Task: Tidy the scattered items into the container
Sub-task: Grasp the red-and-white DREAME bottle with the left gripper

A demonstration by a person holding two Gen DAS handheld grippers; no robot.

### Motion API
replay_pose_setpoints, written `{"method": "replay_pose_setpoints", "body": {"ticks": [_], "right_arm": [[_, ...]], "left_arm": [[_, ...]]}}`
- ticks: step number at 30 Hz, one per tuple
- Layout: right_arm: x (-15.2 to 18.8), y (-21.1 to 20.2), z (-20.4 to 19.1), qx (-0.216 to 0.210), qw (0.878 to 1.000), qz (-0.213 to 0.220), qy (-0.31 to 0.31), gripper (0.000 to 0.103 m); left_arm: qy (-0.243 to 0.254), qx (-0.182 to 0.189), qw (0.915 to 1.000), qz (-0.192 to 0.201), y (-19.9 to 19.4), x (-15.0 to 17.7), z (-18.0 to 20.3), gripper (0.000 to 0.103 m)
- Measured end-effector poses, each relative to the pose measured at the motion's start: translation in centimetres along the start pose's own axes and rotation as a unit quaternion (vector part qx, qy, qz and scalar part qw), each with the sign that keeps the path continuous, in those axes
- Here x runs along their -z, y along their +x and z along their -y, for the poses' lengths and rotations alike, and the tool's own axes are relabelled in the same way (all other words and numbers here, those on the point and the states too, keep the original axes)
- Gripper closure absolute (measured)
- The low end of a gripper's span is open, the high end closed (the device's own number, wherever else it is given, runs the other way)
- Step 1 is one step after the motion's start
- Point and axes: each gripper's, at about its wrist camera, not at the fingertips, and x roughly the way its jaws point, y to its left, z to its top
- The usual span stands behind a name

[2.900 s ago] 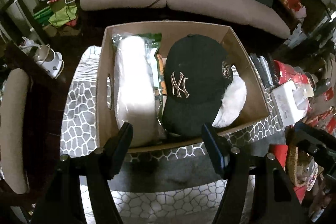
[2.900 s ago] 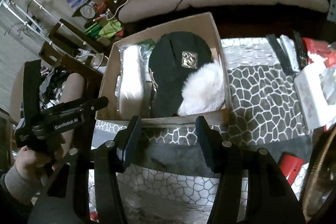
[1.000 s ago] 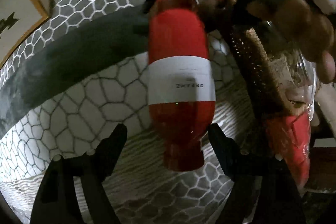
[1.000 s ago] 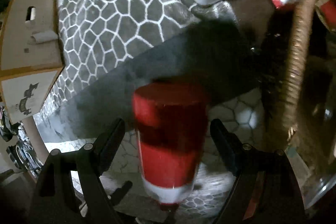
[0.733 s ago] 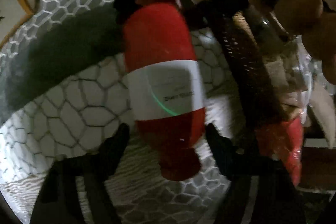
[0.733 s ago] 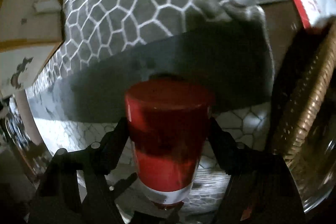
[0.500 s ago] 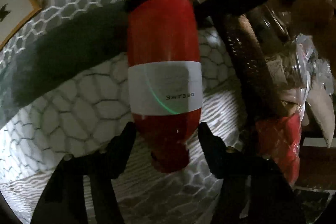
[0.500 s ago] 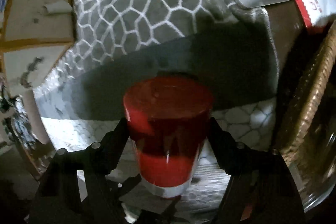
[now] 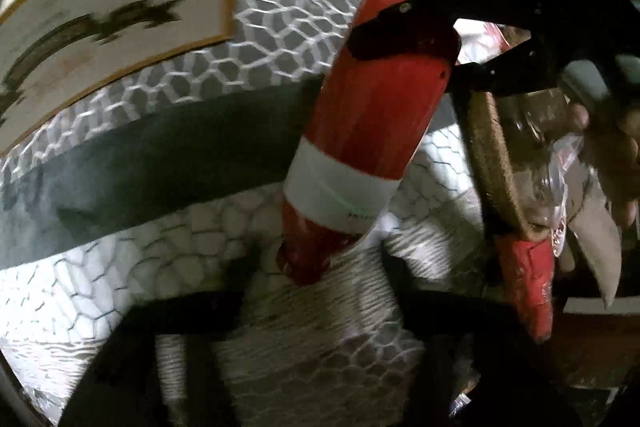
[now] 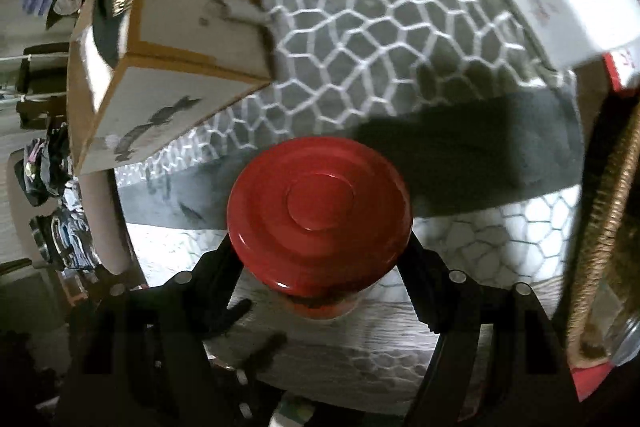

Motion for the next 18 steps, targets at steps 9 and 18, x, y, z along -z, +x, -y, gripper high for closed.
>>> {"method": "replay_pose_setpoints", "body": {"ticks": [9,18], "right_arm": [[-1.7,4.4,-3.3,-0.010,1.000,-0.017,0.013,0.032],[-2.3,6.0,-2.1,-0.020,0.998,-0.026,0.053,0.032]], "left_arm": [[-0.009,-0.032,0.9990,0.032,1.0,2.5,-5.9,0.014],[0.031,-0.021,0.9993,0.004,4.8,1.3,-4.1,0.014]]}}
